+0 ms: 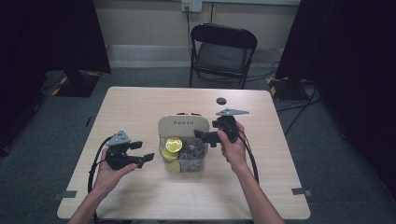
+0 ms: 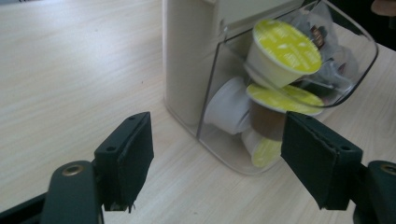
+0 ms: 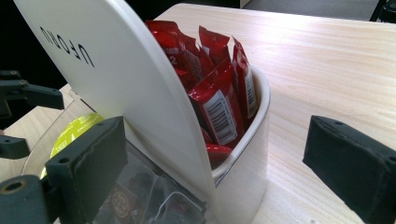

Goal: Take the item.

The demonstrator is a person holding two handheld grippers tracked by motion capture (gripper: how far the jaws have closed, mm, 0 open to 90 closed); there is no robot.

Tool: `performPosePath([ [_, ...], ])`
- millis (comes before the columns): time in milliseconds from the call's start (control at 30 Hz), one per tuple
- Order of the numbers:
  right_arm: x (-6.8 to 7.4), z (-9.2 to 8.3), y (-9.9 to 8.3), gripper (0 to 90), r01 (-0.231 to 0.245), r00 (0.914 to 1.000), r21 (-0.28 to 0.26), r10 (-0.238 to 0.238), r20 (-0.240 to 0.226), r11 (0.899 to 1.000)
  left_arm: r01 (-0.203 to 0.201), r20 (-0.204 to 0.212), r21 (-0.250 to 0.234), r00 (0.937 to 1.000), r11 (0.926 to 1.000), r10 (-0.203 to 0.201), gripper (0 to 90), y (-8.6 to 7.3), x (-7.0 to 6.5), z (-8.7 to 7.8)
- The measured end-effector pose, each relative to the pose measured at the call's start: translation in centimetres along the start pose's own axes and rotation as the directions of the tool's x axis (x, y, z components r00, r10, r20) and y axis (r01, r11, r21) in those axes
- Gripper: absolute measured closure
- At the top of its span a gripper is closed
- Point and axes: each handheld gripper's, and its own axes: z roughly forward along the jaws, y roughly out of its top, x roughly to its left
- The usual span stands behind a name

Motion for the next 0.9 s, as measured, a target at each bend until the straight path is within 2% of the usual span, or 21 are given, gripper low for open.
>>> performPosePath([
  [67,0.0,0.1,0.0,5.4,0.004,1.0,0.0,-0.004,0.0,1.0,-0.016,0.012,-0.01,0.9998,0.9998,0.016,25.1,0.5,-0.3,-0.2],
  [133,0.1,0.1,0.0,5.2,0.003,1.0,-0.003,-0.003,-0.001,1.0,-0.007,0.03,-0.014,0.9995,0.9999,0.008,26.1,0.8,-0.5,-0.2],
  [300,0.2,0.1,0.1,4.5,0.007,1.0,-0.003,-0.007,0.006,1.0,-0.015,0.052,-0.045,0.9985,0.9989,0.018,27.3,2.2,-1.1,0.0],
  [333,0.2,0.1,0.1,2.3,0.006,0.9999,-0.006,-0.005,0.014,1.0,-0.029,0.052,-0.046,0.9982,0.9985,0.031,27.5,2.5,-1.2,0.1],
  [400,0.0,0.0,0.1,0.4,0.002,0.9997,-0.012,-0.002,0.026,1.0,-0.031,0.067,-0.057,0.9972,0.9979,0.034,27.6,3.1,-1.5,0.3],
  [633,-0.4,-0.3,-0.3,0.0,-0.018,0.9994,-0.019,0.019,0.029,1.0,-0.068,0.099,-0.075,0.9922,0.9949,0.076,32.6,4.5,-2.5,1.1],
  [700,-0.5,-0.3,-0.5,0.0,-0.022,0.9993,-0.021,0.023,0.028,1.0,-0.063,0.108,-0.072,0.9916,0.9955,0.07,33.2,4.6,-2.6,1.3],
  [767,-0.6,-0.3,-0.6,0.0,-0.027,0.9992,-0.017,0.027,0.029,0.999,-0.075,0.12,-0.069,0.9894,0.9948,0.083,33.3,4.7,-2.8,2.2],
  [833,-0.6,-0.3,-0.6,0.0,-0.024,0.9991,-0.013,0.024,0.034,1.0,-0.066,0.132,-0.064,0.9884,0.9958,0.074,33.3,4.7,-2.8,2.7],
  [900,-0.5,-0.3,-0.7,0.0,-0.022,0.9991,-0.011,0.022,0.036,1.0,-0.073,0.126,-0.048,0.989,0.9962,0.078,33.7,4.7,-2.6,3.1],
])
